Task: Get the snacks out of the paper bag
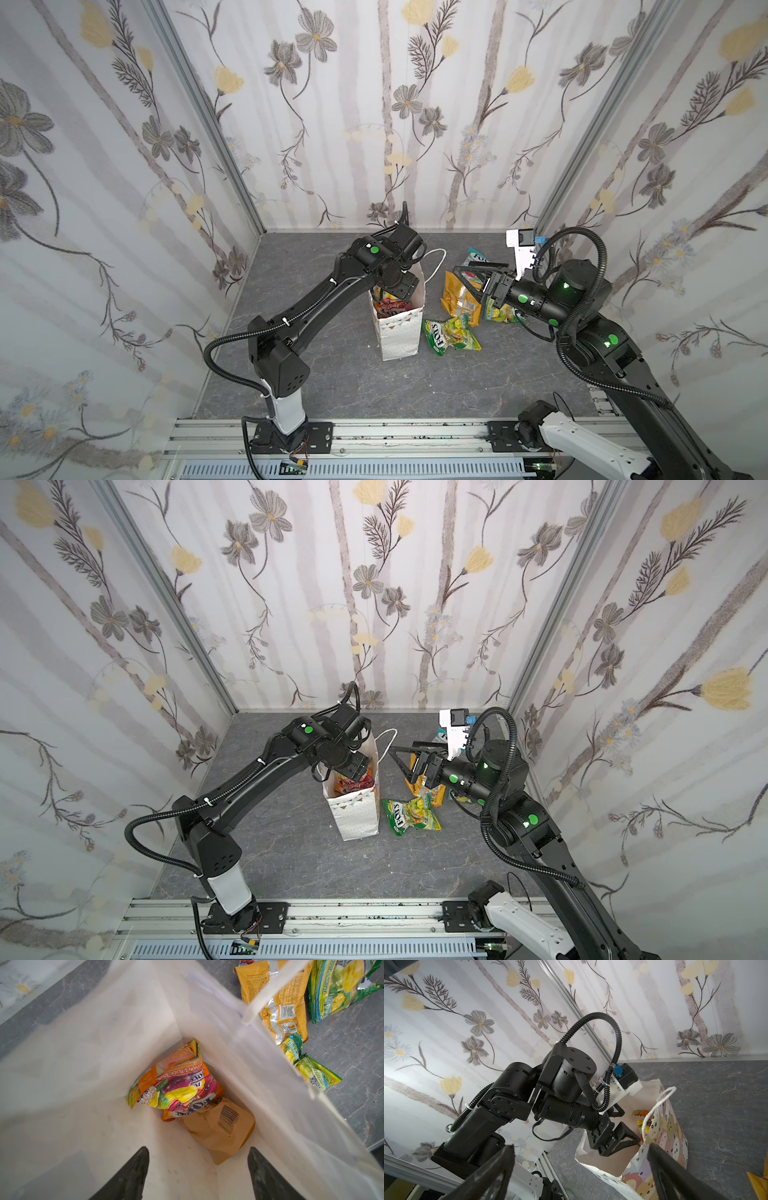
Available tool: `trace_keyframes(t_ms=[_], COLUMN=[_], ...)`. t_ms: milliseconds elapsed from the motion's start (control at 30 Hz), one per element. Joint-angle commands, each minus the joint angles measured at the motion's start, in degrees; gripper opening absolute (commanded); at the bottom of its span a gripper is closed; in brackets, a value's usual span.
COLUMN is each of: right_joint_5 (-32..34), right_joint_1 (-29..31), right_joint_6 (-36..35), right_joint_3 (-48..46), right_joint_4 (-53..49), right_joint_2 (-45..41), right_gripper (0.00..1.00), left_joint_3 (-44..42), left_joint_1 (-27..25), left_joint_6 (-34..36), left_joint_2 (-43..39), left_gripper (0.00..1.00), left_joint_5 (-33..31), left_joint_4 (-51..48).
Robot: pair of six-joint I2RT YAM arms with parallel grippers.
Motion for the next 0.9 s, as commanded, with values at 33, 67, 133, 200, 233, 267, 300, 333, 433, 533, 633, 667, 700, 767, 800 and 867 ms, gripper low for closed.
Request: trace_keyframes(t_ms=[33, 67, 133, 200, 233, 267, 300, 333, 433, 533, 633, 667, 700, 767, 800, 867], right_joint_5=[0.76, 0.76, 0.85, 0.89, 0.94, 1.02, 1.11, 1.16, 1.13, 1.11, 1.11, 1.19, 1.41, 1.7, 1.94, 2.32], right_joint_1=[0.29, 0.26, 0.37, 0.4, 0.41, 0.41, 0.41, 0.35, 0.39, 0.41, 0.37, 0.43, 0.46, 0.35, 0.42, 0.44], right_joint_6=[-0.84, -0.86, -1.02, -1.14, -1.2, -1.21, -1.26, -1.34, -1.41, -1.38, -1.45, -1.53, -1.59, -1.86, -1.99, -2.14], right_joint_3=[0.32, 0.28, 0.25, 0.26, 0.19, 0.15, 0.14, 0.19, 0.19, 0.11, -0.03, -0.08, -0.14, -0.09, -0.07, -0.07], right_joint_4=[-0.37, -0.47, -0.69, -0.86, -0.86, -1.04, -1.12, -1.14, -1.12, -1.21, -1.33, -1.45, -1.64, -1.99, -2.22, -2.6], right_joint_2=[0.34, 0.29, 0.42, 0.41, 0.45, 0.41, 0.44, 0.44, 0.52, 0.46, 0.54, 0.54, 0.52, 0.48, 0.39, 0.47], right_gripper=[0.99, 0.99, 0.99, 0.99, 0.99, 0.99, 0.99, 0.99, 0.99, 0.99, 0.99, 0.99, 0.99, 0.99, 0.99, 0.99], left_joint_3=[-2.13, -2.66, -3.76, -5.14, -6.02, -6.73, -7.45, -8.01, -9.06, -10.74, -13.23, -13.86, -14.63, -16.24, -17.1, -18.61], left_joint_1=[0.28, 0.32, 0.47, 0.58, 0.54, 0.63, 0.61, 0.75, 0.85, 1.0, 1.07, 1.08, 1.16, 1.23, 1.06, 1.2], left_joint_6=[-1.09, -1.29, -1.68, -2.18, -2.4, -2.61, -2.69, -2.87, -3.09, -3.28, -3.72, -3.88, -3.99, -4.33, -4.56, -4.93], left_joint_2=[0.14, 0.25, 0.34, 0.18, 0.09, 0.05, 0.07, 0.34, 1.18, 1.76, 2.01, 2.22, 2.44, 2.68, 2.93, 3.27], left_gripper=[0.76, 0.76, 0.75, 0.75, 0.75, 0.75, 0.75, 0.75, 0.75, 0.77, 0.78, 0.79, 0.79, 0.8, 0.8, 0.8], left_joint_5=[1.69, 1.88, 1.97, 2.06, 2.06, 2.23, 2.32, 2.41, 1.37, 0.36, -0.93, -0.93, -0.86, -0.76, -0.75, -0.88], left_joint_4=[2.75, 3.04, 3.64, 4.72, 5.28, 5.93, 6.41, 6.69, 7.13, 8.81, 11.78, 12.43, 13.31, 14.89, 15.81, 17.34])
